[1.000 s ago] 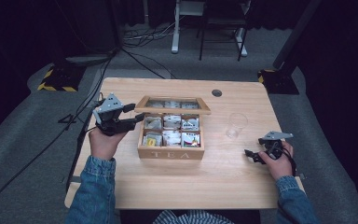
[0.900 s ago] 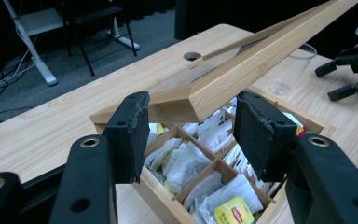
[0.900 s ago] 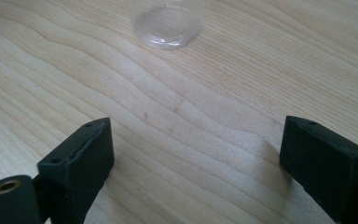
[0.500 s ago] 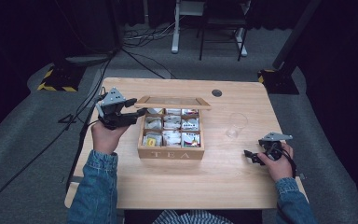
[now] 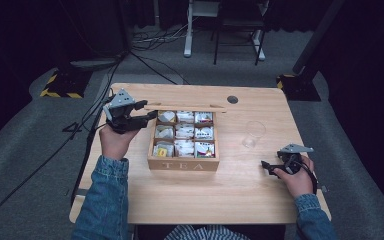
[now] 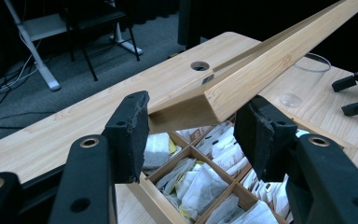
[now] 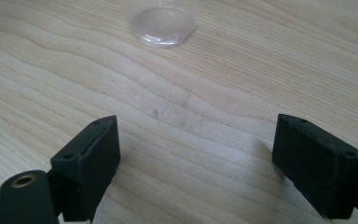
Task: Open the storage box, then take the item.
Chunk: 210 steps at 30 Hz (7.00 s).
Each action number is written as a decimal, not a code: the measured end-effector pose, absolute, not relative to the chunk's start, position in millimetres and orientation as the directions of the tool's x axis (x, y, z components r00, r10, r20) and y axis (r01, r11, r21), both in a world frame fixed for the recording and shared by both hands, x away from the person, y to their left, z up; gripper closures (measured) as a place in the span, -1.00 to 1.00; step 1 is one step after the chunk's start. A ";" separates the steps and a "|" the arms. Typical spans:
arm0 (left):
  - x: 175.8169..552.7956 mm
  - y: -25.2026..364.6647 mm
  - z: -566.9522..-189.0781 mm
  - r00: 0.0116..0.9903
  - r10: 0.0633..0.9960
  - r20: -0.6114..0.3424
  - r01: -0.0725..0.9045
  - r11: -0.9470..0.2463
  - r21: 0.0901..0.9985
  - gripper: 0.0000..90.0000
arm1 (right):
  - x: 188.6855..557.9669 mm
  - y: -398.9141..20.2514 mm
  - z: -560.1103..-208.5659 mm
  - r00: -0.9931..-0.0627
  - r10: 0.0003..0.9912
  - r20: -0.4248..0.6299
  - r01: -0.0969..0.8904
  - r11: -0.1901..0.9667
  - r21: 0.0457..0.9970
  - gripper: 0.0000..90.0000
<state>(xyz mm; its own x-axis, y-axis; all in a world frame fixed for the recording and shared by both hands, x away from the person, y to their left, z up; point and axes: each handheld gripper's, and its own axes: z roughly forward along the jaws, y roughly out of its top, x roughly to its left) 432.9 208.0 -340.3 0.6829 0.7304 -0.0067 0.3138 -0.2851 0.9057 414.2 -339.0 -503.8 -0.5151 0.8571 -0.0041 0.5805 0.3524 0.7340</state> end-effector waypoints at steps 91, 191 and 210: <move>431.9 208.2 -339.9 0.695 0.719 0.000 0.321 -0.311 0.894 0.01 | 442.2 -85.0 -398.6 -0.861 0.507 0.042 0.362 0.552 0.751 -0.19; 431.3 208.4 -340.6 0.696 0.718 0.001 0.324 -0.315 0.892 0.01 | 427.6 -58.7 -372.1 -0.923 0.383 -0.036 0.201 0.560 0.804 0.92; 431.1 208.4 -340.8 0.696 0.718 0.000 0.325 -0.315 0.892 0.01 | 427.3 -109.8 -354.6 -0.881 0.469 -0.060 0.224 0.525 0.821 0.92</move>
<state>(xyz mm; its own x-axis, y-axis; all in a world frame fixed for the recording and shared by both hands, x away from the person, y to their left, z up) 431.1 208.4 -340.8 0.6961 0.7180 -0.0004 0.3251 -0.3146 0.8918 427.3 -109.8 -354.6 -0.8811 0.4691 -0.0601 0.2235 0.5250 0.8212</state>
